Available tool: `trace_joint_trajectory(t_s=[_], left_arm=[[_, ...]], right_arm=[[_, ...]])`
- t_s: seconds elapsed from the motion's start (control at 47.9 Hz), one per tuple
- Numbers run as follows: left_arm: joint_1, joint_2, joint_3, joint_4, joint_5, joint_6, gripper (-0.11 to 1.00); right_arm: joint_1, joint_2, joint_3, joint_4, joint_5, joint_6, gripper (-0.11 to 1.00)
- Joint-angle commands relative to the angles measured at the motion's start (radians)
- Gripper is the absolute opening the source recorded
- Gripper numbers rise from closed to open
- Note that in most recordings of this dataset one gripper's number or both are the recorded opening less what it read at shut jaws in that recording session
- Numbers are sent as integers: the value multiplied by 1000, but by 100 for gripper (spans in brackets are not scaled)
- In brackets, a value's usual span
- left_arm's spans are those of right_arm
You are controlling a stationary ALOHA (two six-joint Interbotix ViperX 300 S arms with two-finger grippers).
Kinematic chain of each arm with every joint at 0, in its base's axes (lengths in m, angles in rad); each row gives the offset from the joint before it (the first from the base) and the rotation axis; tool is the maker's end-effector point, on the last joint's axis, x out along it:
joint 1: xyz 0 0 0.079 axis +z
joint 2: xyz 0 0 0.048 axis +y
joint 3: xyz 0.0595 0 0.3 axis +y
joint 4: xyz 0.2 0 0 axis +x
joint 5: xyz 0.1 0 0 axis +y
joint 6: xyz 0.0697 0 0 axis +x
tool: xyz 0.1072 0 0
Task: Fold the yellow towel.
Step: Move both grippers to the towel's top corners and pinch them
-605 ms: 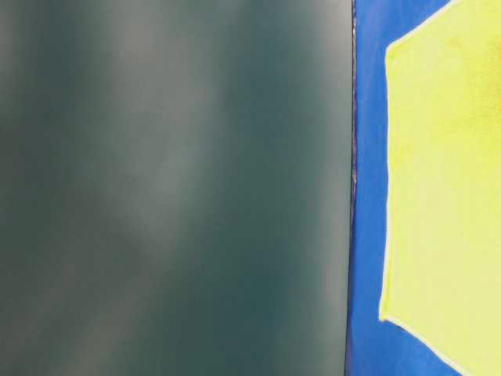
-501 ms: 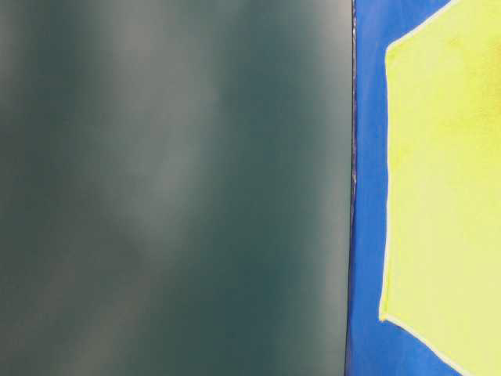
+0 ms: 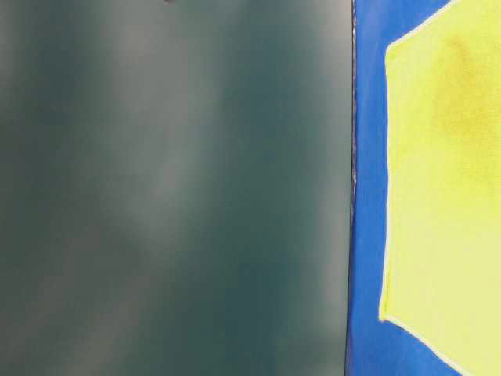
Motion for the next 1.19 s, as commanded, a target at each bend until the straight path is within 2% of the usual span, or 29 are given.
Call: trace_joint_trajectory(t_s=[0.0, 0.063, 0.146, 0.209, 0.25, 0.292, 0.334, 0.543, 0.793, 0.981, 1.169], left_arm=[[57, 67, -28, -2, -26, 3, 2], [87, 115, -28, -2, -54, 3, 13], [126, 184, -26, -2, -101, 3, 37], [152, 242, -29, 0, -135, 3, 56], [170, 285, -32, -2, -156, 3, 67], [193, 337, -35, -2, -183, 3, 78], [212, 379, -41, -2, -199, 5, 84], [298, 604, -94, -2, -258, 9, 84], [353, 795, -153, 0, -275, 12, 84], [393, 879, -176, 0, -322, 12, 84], [388, 904, -199, 0, -319, 12, 82]], right_arm=[[-54, 66, -31, 5, -3, 2, 5], [-89, 120, -41, 3, 0, 2, 23], [-133, 210, -66, -2, 6, -3, 49], [-158, 268, -86, -3, 9, -9, 62], [-172, 308, -100, -6, 9, -12, 64], [-189, 350, -114, -12, 11, -14, 60], [-204, 390, -126, -18, 9, -14, 58], [-264, 592, -181, -41, 6, -15, 58], [-298, 772, -233, -58, -25, -15, 58], [-327, 807, -241, -58, -60, -15, 58], [-328, 807, -232, -58, -55, -15, 57]])
